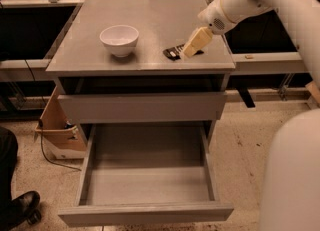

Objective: Place rxbar chocolate into middle drawer

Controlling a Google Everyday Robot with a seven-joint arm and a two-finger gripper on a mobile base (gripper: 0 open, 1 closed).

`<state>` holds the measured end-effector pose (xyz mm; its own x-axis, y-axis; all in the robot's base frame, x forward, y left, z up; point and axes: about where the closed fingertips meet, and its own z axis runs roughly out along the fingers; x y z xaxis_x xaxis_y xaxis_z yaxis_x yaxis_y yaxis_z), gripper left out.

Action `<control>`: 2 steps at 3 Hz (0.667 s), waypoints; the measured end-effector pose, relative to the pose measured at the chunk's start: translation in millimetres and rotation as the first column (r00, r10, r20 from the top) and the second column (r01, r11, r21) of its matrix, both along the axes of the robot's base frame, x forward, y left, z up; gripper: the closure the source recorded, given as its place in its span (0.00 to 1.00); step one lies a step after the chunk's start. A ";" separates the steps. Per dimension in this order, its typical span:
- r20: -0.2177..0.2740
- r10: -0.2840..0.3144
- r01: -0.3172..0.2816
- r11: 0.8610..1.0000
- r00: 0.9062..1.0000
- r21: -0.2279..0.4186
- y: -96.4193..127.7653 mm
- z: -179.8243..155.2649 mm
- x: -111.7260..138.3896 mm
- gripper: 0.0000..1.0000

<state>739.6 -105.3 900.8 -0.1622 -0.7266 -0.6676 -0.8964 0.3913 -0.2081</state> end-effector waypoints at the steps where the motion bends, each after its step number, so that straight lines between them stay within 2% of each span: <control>1: -0.030 -0.013 0.015 0.998 0.999 0.067 23.2 -23.8 29.1 0.00; 2: -0.040 -0.020 0.024 0.994 0.999 0.106 36.4 -43.8 42.2 0.00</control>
Offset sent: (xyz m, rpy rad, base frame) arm 0.0537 0.0482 -0.0685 0.1510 0.0472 -0.0359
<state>781.8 -69.0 856.9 -0.2044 -0.6480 -0.7337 -0.8941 0.4288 -0.1296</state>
